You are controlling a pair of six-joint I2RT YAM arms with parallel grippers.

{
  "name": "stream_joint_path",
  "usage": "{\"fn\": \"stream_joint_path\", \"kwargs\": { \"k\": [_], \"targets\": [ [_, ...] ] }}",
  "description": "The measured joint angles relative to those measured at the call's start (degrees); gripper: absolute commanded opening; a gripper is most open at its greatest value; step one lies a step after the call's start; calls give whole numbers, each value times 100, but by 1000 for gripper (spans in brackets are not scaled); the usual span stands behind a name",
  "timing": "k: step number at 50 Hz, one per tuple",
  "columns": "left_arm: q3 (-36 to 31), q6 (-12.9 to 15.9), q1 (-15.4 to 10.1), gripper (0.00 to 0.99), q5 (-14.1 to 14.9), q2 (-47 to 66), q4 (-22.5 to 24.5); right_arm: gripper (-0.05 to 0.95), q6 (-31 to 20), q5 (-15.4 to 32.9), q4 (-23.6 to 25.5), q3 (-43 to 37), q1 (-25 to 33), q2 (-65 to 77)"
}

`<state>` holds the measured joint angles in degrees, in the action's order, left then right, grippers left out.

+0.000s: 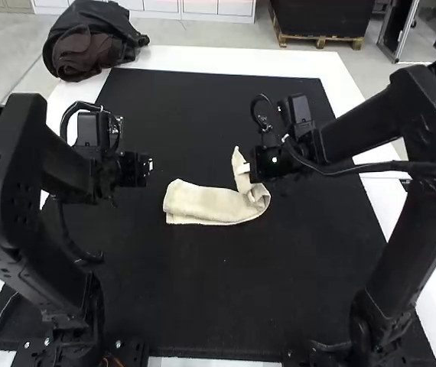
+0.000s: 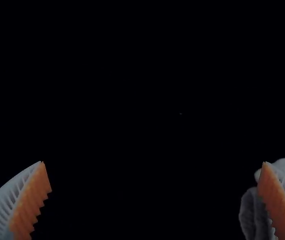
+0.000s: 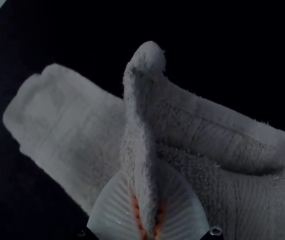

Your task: Fold the towel.

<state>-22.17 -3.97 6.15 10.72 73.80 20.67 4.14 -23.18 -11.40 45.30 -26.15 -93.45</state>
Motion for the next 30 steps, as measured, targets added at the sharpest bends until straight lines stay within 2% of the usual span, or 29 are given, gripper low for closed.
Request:
{"fn": "stream_joint_path", "kwargs": {
  "k": [13, 30],
  "targets": [
    [0, -24, 35, 967, -9, -188, 31, -23, 177, 70, -140, 271, -376, -269],
    [0, -37, 551, 967, -26, -186, 105, -23, 396, 90, -212, 540, -846, -455]
  ]
}}
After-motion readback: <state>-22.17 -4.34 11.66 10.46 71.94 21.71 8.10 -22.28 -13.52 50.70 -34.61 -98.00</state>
